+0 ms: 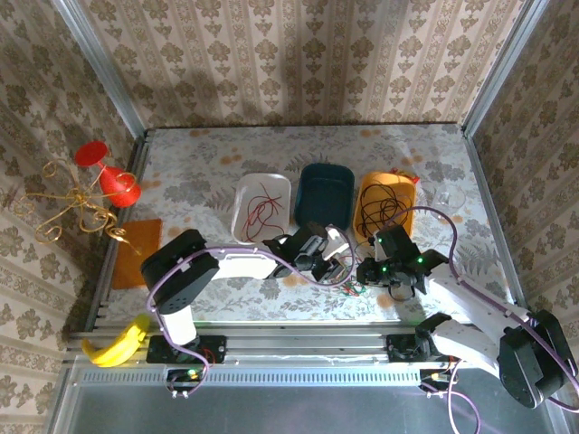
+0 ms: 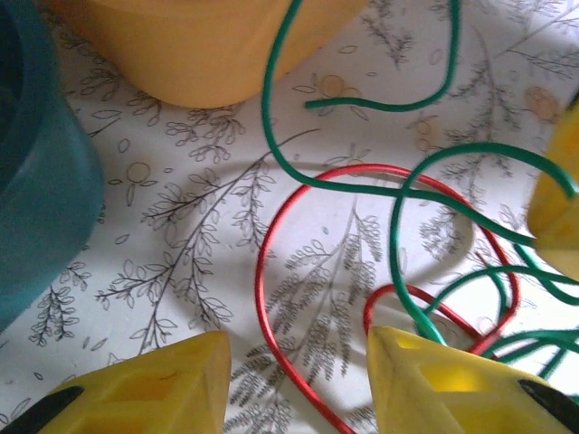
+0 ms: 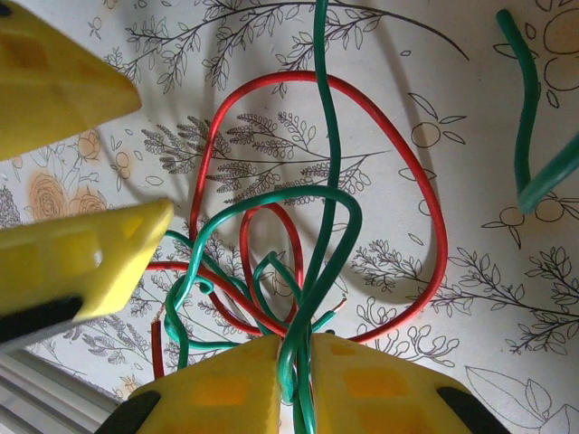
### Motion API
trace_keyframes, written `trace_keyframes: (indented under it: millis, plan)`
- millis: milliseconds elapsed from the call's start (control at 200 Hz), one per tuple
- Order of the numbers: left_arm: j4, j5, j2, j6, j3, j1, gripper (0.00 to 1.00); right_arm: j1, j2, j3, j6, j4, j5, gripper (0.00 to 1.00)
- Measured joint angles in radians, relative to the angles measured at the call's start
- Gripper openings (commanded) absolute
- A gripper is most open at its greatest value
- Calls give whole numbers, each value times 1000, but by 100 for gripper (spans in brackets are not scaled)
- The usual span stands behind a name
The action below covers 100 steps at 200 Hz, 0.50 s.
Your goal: Untangle the cables
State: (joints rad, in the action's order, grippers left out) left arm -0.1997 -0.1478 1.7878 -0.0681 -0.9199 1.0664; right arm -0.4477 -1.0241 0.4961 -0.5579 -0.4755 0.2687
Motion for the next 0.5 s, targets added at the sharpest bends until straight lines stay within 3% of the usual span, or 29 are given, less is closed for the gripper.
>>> trace_keyframes:
  millis: [500]
  plan:
    - [45,81,140,-5,-137,26,34,0,26,-3,0,-3,0,18]
